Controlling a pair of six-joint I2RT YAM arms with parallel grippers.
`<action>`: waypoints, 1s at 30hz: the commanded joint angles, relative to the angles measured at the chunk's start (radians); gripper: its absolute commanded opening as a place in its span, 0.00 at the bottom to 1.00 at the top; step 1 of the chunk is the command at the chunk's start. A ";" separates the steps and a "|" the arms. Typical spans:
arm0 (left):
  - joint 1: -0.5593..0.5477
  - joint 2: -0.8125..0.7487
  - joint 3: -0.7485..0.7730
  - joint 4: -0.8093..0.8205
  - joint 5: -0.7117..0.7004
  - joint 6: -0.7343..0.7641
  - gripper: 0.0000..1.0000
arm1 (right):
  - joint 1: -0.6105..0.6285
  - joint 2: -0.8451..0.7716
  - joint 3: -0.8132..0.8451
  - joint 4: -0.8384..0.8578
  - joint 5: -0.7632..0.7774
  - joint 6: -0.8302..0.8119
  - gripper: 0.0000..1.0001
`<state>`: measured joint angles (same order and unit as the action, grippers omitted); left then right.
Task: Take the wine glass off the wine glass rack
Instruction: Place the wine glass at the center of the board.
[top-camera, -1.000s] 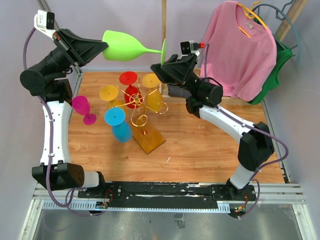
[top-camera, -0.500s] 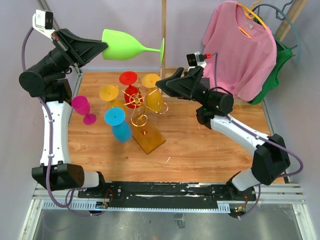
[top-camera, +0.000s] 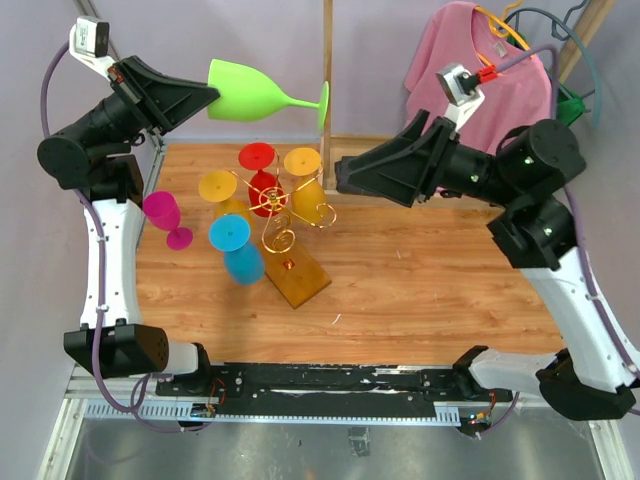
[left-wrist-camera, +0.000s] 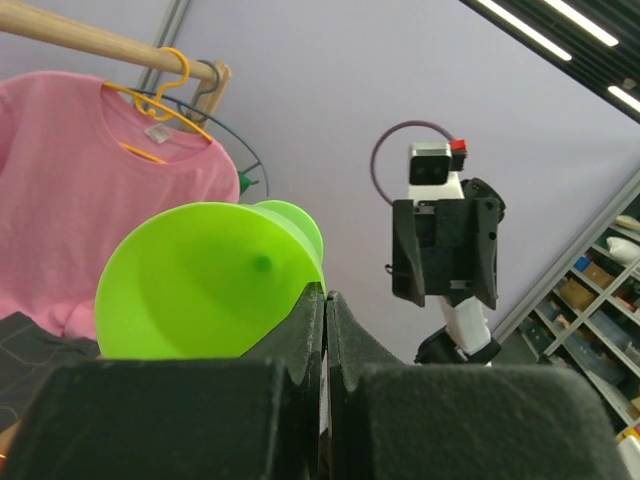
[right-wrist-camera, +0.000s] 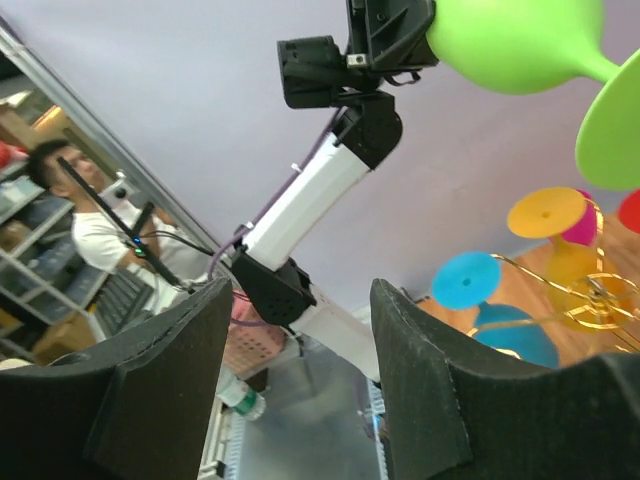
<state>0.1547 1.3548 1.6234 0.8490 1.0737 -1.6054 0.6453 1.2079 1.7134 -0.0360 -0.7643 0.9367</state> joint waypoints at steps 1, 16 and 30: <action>-0.003 0.012 0.050 -0.045 0.042 0.091 0.00 | -0.008 -0.007 0.086 -0.419 0.107 -0.278 0.59; 0.028 0.040 0.346 -0.950 0.082 0.979 0.00 | -0.010 0.019 0.105 -0.499 0.230 -0.369 0.59; 0.111 0.012 0.486 -1.509 -0.428 1.552 0.00 | -0.009 -0.121 -0.049 -0.473 0.284 -0.343 0.59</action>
<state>0.2596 1.3975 2.0842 -0.4728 0.8764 -0.2626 0.6449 1.1297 1.6981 -0.5350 -0.5125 0.5938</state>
